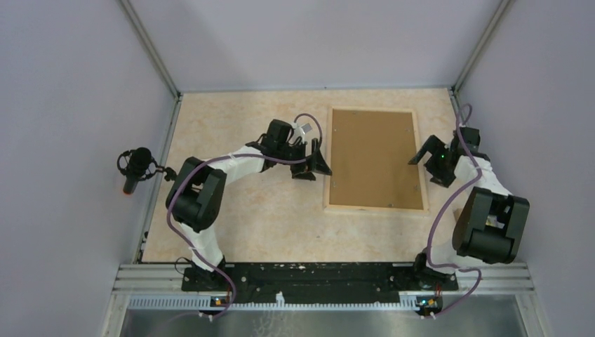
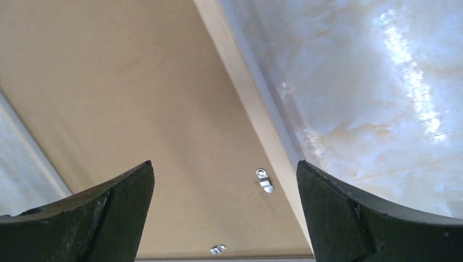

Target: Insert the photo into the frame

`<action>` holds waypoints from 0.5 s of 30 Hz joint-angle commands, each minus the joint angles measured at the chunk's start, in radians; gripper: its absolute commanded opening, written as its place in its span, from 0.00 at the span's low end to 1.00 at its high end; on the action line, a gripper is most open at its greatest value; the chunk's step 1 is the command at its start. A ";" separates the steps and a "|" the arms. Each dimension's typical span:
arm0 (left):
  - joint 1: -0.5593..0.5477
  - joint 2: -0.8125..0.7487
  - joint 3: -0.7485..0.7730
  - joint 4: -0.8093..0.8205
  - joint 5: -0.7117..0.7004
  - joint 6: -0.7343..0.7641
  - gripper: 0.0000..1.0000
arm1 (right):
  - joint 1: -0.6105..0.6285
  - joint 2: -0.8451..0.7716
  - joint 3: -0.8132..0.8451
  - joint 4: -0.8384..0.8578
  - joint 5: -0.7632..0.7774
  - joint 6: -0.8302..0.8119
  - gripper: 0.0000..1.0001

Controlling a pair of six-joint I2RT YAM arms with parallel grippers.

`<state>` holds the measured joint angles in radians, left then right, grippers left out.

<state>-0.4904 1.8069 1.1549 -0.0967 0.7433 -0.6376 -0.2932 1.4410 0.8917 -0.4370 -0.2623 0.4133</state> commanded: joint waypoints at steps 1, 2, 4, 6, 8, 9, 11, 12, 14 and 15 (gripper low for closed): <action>-0.020 0.031 -0.015 0.087 0.085 -0.052 0.96 | -0.012 0.051 0.080 0.006 0.133 -0.014 0.99; -0.023 0.042 -0.018 0.103 0.101 -0.064 0.96 | -0.013 0.061 0.080 0.010 0.144 -0.022 0.99; -0.025 0.058 -0.022 0.132 0.124 -0.081 0.96 | -0.016 0.081 0.085 0.015 0.149 -0.031 0.99; -0.025 0.066 -0.021 0.132 0.125 -0.079 0.96 | -0.018 0.096 0.081 0.021 0.145 -0.031 0.99; -0.024 0.077 -0.016 0.121 0.118 -0.069 0.97 | -0.018 0.102 0.063 0.034 0.126 -0.024 0.99; -0.025 0.087 -0.011 0.119 0.119 -0.065 0.97 | -0.018 0.102 0.050 0.044 0.114 -0.016 0.99; -0.025 0.107 -0.004 0.113 0.124 -0.065 0.97 | -0.018 0.108 0.026 0.064 0.091 -0.009 0.99; -0.025 0.115 -0.003 0.111 0.122 -0.064 0.97 | -0.018 0.112 0.015 0.068 0.085 -0.005 0.99; -0.025 0.127 0.002 0.111 0.124 -0.059 0.97 | -0.018 0.120 -0.006 0.076 0.071 -0.003 0.99; -0.025 0.135 0.008 0.110 0.129 -0.059 0.97 | -0.017 0.124 -0.018 0.088 0.048 -0.004 0.99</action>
<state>-0.5152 1.9152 1.1404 -0.0193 0.8433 -0.7055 -0.2977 1.5417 0.9100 -0.4004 -0.1661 0.4042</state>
